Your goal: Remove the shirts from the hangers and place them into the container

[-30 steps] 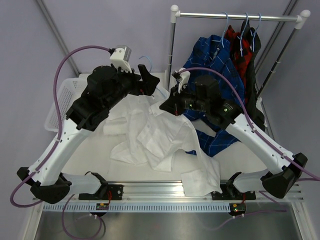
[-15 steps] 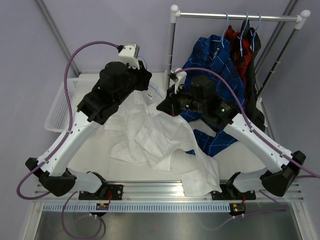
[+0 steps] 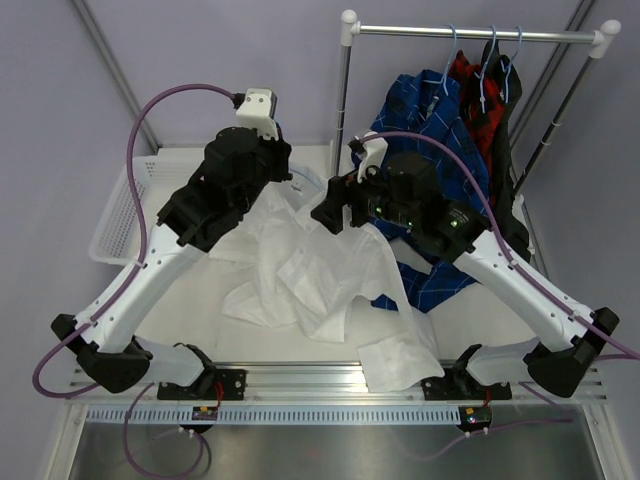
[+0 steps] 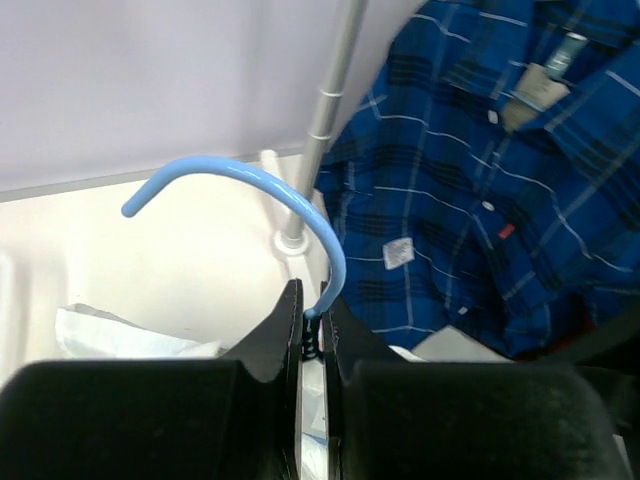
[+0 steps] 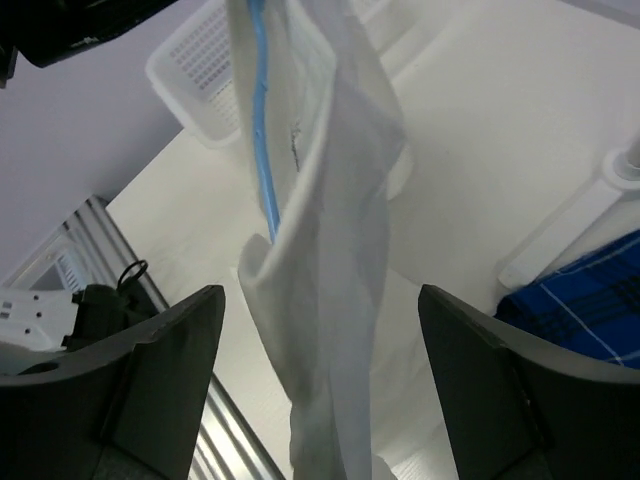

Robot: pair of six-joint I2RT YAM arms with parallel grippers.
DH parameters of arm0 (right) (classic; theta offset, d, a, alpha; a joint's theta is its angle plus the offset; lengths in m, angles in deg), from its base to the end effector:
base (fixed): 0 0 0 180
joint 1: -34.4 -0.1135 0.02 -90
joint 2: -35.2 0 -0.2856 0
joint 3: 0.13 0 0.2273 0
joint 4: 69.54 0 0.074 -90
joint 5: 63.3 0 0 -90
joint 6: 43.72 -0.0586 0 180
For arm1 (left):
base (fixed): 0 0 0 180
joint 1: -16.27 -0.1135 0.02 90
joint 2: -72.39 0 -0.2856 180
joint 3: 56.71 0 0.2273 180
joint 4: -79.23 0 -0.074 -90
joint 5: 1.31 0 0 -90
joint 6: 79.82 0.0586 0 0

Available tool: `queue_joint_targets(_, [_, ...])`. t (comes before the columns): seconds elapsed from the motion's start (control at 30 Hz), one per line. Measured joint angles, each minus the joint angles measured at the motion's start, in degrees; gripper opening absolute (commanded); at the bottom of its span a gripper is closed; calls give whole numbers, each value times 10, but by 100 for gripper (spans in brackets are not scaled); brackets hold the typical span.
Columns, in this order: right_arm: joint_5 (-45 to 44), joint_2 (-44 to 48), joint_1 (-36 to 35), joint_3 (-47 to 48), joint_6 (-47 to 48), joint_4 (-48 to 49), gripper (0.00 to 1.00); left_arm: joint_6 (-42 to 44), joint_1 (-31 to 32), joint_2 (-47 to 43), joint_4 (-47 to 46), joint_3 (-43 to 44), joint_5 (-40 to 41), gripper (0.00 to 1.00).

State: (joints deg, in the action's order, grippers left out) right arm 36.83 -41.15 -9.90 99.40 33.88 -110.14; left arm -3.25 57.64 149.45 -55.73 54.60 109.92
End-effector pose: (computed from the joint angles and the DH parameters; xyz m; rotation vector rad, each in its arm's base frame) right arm 0.1983 0.2080 0.4411 -0.6594 1.8442 0.8339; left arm 0.2169 -0.1627 0.4957 0.1582 1.7538 -0.3731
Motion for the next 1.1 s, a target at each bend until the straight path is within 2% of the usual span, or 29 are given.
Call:
queue_joint_targets(0.17, [-84,27,0,23,-27,-42,91,-4,0,1,-9,-7,76,0])
queue_joint_targets(0.3, [-152,49,-1,52,-60,-72,84,-12,0,10,-14,-8,128,0])
queue_joint_targets(0.53, [-172,58,-12,71,-127,-79,81,-26,1,47,-25,-4,188,0])
queue_joint_targets(0.8, [-172,-29,-45,76,-206,-82,79,-31,23,60,-28,-3,212,0])
queue_joint_targets(0.93, [-202,-85,-50,95,-242,-102,76,-31,29,58,-29,-3,218,0])
queue_joint_targets(1.1, [-248,-108,-53,118,-289,-134,75,-32,32,46,-29,-11,223,0])
